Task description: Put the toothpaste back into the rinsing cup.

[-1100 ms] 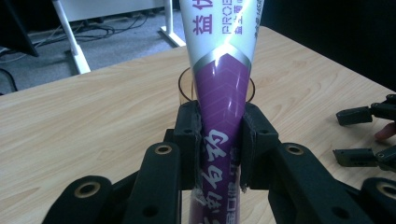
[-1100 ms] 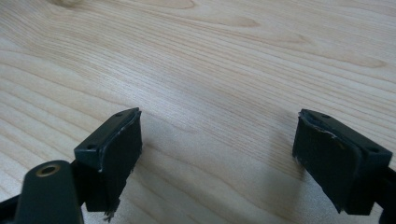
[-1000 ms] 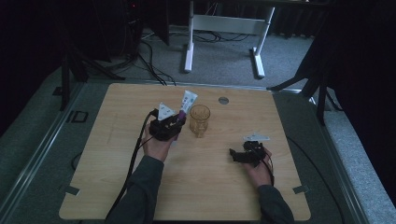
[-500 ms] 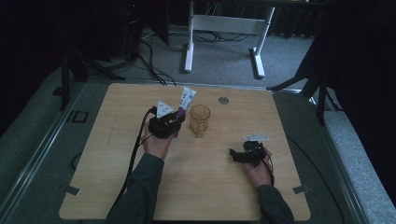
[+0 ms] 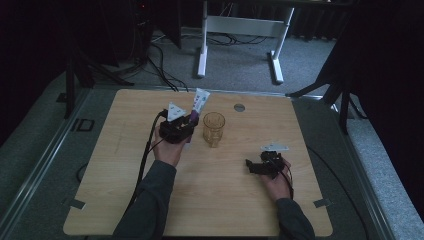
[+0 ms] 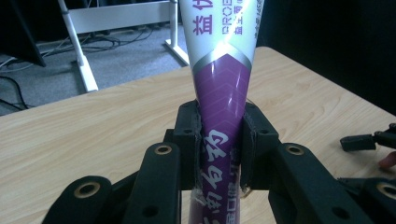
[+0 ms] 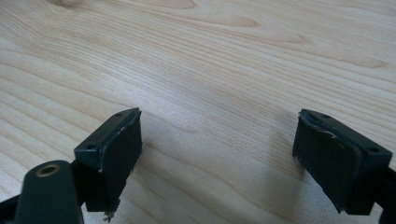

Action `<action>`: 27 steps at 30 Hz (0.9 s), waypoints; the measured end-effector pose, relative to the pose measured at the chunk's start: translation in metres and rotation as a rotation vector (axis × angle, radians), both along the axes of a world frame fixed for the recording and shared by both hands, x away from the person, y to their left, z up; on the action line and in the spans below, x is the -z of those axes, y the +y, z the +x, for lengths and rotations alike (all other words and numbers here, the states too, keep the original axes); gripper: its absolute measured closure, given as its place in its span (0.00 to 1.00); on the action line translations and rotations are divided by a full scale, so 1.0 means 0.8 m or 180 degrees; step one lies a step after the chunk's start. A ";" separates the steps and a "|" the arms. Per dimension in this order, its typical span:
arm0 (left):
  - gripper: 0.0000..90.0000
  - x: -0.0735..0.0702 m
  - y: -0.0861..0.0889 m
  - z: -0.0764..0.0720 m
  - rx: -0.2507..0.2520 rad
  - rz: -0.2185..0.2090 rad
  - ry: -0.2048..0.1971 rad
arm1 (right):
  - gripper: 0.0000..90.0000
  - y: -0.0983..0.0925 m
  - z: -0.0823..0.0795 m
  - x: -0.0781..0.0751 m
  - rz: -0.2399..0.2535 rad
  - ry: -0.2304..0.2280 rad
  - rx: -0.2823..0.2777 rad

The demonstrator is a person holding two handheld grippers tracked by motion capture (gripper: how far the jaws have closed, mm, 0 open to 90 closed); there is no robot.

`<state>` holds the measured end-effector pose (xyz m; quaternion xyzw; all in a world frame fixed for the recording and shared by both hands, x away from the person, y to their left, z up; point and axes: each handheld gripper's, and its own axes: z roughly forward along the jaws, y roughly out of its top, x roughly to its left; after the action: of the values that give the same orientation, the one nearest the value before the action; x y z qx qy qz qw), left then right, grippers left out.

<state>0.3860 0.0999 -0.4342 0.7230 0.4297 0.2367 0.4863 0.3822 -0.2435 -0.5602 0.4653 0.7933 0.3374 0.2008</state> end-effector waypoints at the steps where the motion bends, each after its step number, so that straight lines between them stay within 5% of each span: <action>1: 0.80 -0.001 0.001 0.001 0.0001 -0.0022 -0.0001 | 0.17 0.000 0.000 0.000 0.0000 0.0000 0.0000; 27: 0.80 -0.026 -0.002 0.021 0.0021 -0.0130 -0.0029 | 0.17 0.000 0.000 0.000 0.0001 0.0000 0.0002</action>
<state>0.4026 0.0983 -0.4132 0.7133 0.4298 0.2296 0.5037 0.3822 -0.2434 -0.5602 0.4655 0.7932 0.3374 0.2008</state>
